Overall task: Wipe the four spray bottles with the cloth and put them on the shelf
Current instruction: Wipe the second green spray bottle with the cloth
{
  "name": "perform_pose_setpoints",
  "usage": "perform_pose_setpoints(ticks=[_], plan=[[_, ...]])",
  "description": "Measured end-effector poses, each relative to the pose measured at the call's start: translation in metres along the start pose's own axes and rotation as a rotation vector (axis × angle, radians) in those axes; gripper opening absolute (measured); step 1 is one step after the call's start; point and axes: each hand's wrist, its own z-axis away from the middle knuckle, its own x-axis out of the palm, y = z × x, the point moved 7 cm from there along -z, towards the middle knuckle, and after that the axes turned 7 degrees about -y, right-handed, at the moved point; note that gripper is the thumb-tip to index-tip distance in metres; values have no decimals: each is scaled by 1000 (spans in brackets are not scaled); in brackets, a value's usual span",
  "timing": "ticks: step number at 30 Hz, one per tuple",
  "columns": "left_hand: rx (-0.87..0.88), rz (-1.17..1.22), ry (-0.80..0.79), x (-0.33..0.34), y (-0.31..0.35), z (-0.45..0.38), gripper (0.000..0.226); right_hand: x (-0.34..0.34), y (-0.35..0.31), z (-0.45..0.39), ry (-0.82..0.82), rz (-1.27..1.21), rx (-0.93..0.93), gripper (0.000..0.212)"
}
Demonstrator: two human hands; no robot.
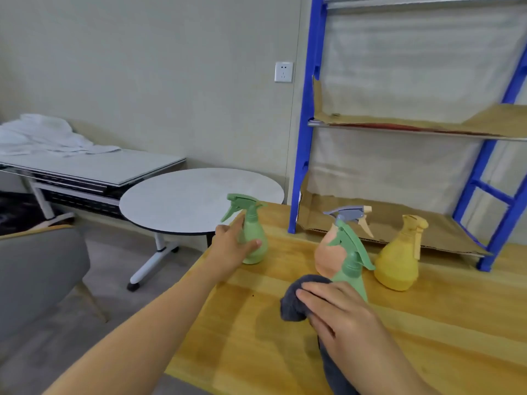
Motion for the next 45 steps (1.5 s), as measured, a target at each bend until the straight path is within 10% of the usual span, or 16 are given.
perform_pose_setpoints(ticks=[13,18,23,28,32,45], plan=[[-53,121,116,1,-10,-43,72,9,-1,-19,6,-8,8,25],[102,40,362,-20,21,-3,22,-2,-6,-13,20,-36,26,31],[367,20,216,-21,116,34,8,-33,-7,2,74,-53,71,31],[728,-314,-148,13,215,83,43,-76,5,35,170,-35,135,33],[687,-623,-395,41,239,92,51,-104,22,63,189,-3,194,36],[700,-596,-344,76,288,130,25,-158,46,120,202,85,293,39]])
